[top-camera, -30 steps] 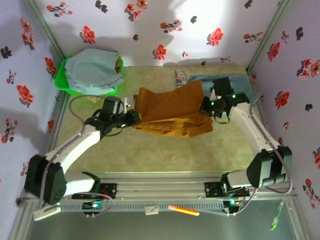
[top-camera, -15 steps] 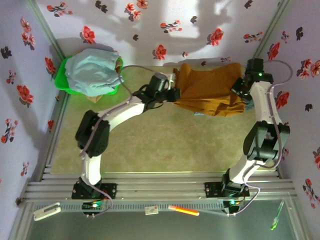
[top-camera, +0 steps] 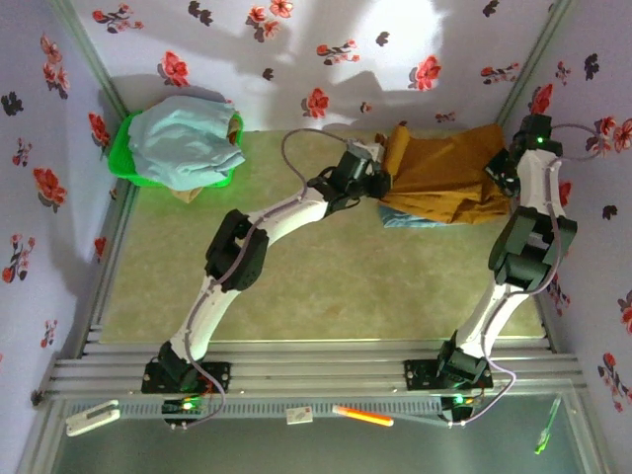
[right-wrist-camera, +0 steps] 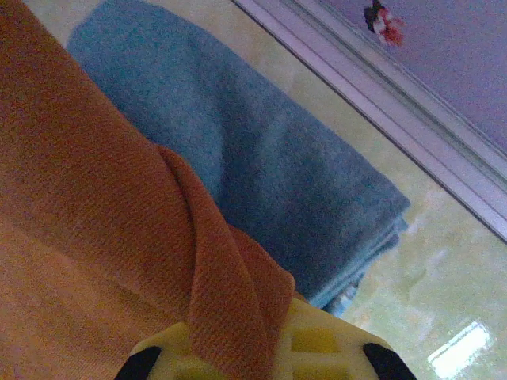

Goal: Fold and stack the trousers

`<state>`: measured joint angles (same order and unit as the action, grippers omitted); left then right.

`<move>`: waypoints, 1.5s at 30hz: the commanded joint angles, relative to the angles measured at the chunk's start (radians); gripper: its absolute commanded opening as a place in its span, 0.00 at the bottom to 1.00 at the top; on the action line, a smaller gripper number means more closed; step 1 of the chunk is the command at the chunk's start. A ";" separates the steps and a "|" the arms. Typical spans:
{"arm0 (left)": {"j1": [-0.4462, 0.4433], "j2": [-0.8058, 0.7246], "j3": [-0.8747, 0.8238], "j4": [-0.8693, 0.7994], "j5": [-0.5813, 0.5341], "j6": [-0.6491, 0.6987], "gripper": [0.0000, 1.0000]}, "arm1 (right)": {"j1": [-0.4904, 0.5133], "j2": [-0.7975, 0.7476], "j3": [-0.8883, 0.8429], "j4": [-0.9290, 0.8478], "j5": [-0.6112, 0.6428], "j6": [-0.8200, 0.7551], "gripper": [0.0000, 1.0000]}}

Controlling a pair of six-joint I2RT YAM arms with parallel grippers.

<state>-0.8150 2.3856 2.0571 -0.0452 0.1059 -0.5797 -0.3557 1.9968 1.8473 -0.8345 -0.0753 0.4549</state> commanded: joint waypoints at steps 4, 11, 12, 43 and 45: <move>0.023 0.035 0.093 0.044 -0.034 0.022 0.00 | -0.075 0.068 0.127 0.166 0.075 0.019 0.00; 0.030 0.174 0.175 0.063 -0.005 -0.060 0.02 | -0.089 0.179 0.175 0.230 0.025 0.026 0.00; 0.033 0.195 0.184 0.075 0.008 -0.080 0.06 | -0.091 0.200 0.200 0.223 0.007 0.025 0.00; 0.048 -0.520 -0.670 0.255 -0.008 0.041 0.82 | -0.050 -0.377 -0.574 0.575 -0.013 0.290 0.68; 0.050 -0.624 -0.779 0.270 -0.045 0.046 0.82 | 0.009 -0.434 -0.657 0.593 0.010 0.336 0.66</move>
<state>-0.7738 1.8778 1.3705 0.1860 0.1215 -0.5869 -0.4095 1.6245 1.2736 -0.3206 -0.0772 0.7067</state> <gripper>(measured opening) 0.823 0.667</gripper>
